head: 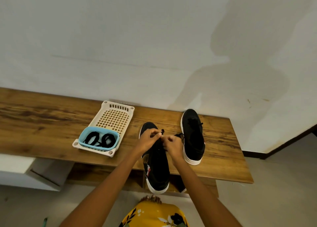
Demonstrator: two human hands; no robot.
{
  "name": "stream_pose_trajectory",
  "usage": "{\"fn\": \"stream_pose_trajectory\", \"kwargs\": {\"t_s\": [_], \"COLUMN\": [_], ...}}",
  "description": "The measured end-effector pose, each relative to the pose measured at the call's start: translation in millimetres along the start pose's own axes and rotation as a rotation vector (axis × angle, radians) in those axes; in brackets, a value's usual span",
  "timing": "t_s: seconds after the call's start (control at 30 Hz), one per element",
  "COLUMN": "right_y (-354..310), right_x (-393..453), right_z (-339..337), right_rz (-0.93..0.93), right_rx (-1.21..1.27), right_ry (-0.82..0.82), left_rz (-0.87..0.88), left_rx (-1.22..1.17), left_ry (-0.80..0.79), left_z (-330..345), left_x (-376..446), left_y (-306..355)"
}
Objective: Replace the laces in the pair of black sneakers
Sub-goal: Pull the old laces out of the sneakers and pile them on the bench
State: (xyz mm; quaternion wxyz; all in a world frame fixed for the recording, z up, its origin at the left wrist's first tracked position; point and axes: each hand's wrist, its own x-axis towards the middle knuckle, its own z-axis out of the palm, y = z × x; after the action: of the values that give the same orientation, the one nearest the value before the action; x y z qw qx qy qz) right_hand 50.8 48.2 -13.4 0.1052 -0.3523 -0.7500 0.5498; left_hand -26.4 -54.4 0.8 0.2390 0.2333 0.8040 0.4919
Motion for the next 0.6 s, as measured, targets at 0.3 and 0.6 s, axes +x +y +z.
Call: {"fn": "stream_pose_trajectory", "kwargs": {"t_s": [0.3,0.6], "right_y": [14,19], "right_x": [-22,-34], "right_z": [-10,-3], "right_rz": [-0.131,-0.055], "right_rx": [-0.243,-0.064], "right_ry": [-0.307,0.067], "left_rz": [0.022,0.032], "left_rx": [0.198,0.490], "left_ry": [0.024,0.017], "left_z": [-9,-9], "left_x": [-18,-19], "left_y": [-21,-16]}}
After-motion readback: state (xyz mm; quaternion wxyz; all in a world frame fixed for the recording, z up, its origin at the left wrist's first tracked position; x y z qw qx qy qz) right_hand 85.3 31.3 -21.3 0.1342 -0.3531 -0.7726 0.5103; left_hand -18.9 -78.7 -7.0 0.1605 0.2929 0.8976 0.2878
